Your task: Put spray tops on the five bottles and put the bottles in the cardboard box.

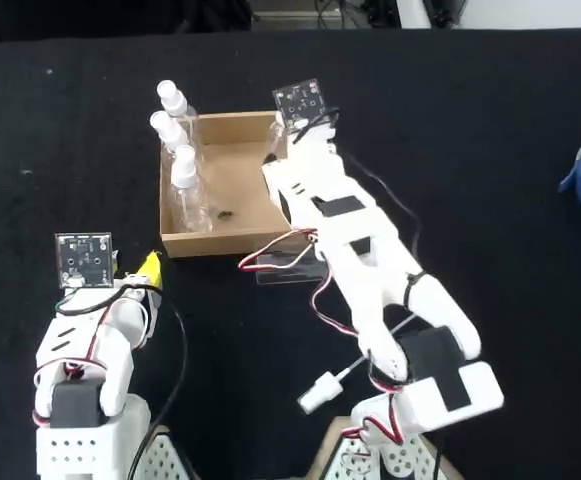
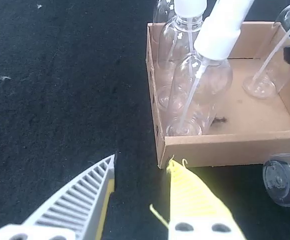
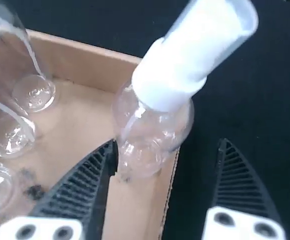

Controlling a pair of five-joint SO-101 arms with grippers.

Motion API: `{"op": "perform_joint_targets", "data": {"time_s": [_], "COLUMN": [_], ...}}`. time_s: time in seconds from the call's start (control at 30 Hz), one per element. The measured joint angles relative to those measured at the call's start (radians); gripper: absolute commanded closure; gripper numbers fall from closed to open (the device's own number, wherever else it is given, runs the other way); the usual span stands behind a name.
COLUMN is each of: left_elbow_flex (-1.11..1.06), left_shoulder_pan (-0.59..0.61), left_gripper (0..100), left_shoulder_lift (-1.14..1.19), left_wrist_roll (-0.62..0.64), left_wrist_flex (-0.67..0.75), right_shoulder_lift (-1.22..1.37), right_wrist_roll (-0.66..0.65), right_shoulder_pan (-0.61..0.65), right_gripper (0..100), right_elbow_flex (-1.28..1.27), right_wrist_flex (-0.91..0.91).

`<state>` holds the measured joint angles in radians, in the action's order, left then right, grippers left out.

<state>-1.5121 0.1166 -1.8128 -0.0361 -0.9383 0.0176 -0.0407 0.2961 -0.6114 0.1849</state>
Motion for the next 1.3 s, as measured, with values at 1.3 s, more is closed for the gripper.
{"op": "perform_joint_targets", "data": {"time_s": [1.3], "left_elbow_flex": [0.000], "left_shoulder_pan": [0.000], "left_gripper": [97], "left_shoulder_lift": [0.000], "left_wrist_roll": [0.000], "left_wrist_flex": [0.000], "right_shoulder_lift": [-0.473], "right_wrist_roll": [-0.028], "right_shoulder_pan": [-0.063], "right_gripper": [83.2], "right_elbow_flex": [-0.038], "right_wrist_flex": [0.606]}}
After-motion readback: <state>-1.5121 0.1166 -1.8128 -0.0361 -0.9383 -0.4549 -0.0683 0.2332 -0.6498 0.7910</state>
